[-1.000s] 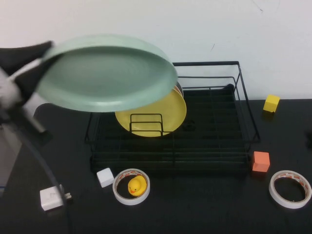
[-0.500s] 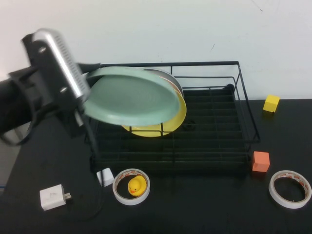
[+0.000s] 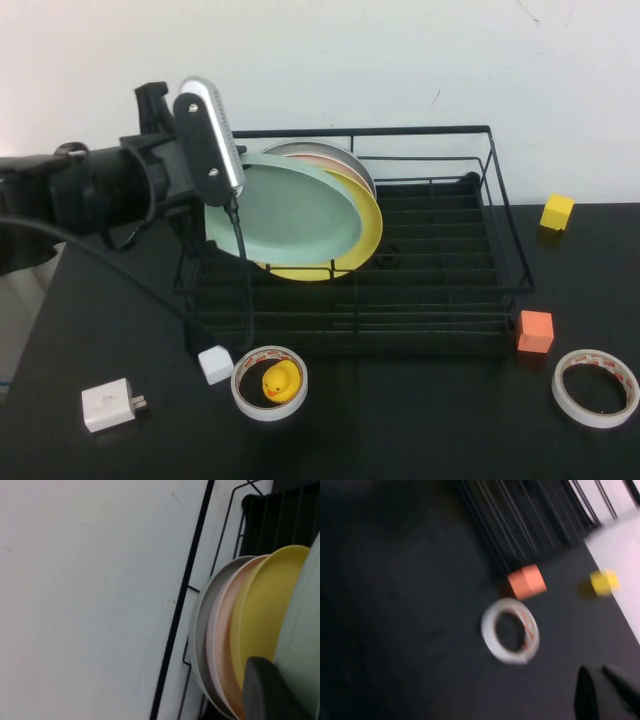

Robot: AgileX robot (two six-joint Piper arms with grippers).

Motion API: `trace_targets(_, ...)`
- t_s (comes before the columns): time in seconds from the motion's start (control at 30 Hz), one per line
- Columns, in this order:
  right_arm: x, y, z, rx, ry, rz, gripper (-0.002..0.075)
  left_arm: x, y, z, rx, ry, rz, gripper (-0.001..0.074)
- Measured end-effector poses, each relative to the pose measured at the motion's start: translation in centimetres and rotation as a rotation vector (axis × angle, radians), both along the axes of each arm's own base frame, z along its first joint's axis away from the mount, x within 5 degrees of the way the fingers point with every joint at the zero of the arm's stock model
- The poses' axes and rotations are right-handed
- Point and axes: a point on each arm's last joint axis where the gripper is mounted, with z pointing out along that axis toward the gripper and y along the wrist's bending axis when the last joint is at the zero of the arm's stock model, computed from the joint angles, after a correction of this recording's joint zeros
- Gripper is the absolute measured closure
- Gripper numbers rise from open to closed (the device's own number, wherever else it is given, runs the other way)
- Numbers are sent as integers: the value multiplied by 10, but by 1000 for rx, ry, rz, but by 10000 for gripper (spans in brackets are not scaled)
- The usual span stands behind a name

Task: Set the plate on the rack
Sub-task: Place the plate on the rack

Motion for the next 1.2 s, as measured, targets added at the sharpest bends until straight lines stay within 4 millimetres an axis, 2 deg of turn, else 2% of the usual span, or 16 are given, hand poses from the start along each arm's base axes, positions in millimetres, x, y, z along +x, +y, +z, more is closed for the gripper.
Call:
trace_targets(0.07,-1,-7,-5,-12,-29,-53,727,6,-2,0,7,-8,-6,697)
trace_targets(0.23,-5,-18,-1,42,-110,-136,727,21,-6,-1,5,-17,-3,697)
trace_targets(0.47,-6,-21,-1,69,-121,-174,728,39,-10,-26,30,26,-10,697)
trace_targets(0.53,-6,-21,-1,71,-120,-176,728,43,-11,-27,27,26,-8,697)
trace_targets(1.2,-5,-22,-1,73,-126,-195,728,39,-13,-17,21,-6,-40,699)
